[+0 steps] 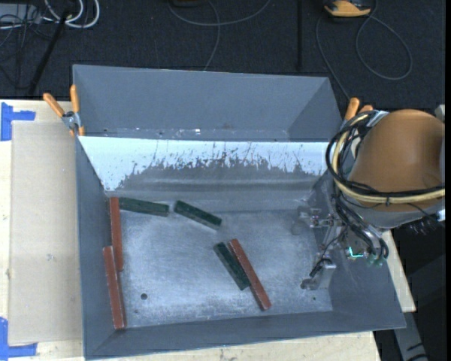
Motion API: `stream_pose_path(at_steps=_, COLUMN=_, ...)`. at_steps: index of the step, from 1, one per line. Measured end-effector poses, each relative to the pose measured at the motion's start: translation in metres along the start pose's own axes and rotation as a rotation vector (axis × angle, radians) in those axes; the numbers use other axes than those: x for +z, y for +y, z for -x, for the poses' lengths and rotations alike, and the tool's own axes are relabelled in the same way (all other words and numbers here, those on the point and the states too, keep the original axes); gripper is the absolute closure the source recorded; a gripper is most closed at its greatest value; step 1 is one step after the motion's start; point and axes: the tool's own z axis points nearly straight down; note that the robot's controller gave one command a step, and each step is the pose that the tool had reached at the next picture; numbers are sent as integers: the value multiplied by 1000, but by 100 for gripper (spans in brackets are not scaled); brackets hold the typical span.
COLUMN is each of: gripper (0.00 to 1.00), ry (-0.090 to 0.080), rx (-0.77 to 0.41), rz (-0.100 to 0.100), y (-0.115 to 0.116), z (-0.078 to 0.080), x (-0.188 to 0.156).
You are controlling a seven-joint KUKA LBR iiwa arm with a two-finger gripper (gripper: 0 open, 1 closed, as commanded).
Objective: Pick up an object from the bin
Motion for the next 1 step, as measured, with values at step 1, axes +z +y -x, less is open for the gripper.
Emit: stream_pose_path(at_steps=1, gripper=0, ry=1, rx=156, rz=0, y=42, z=37, x=147)
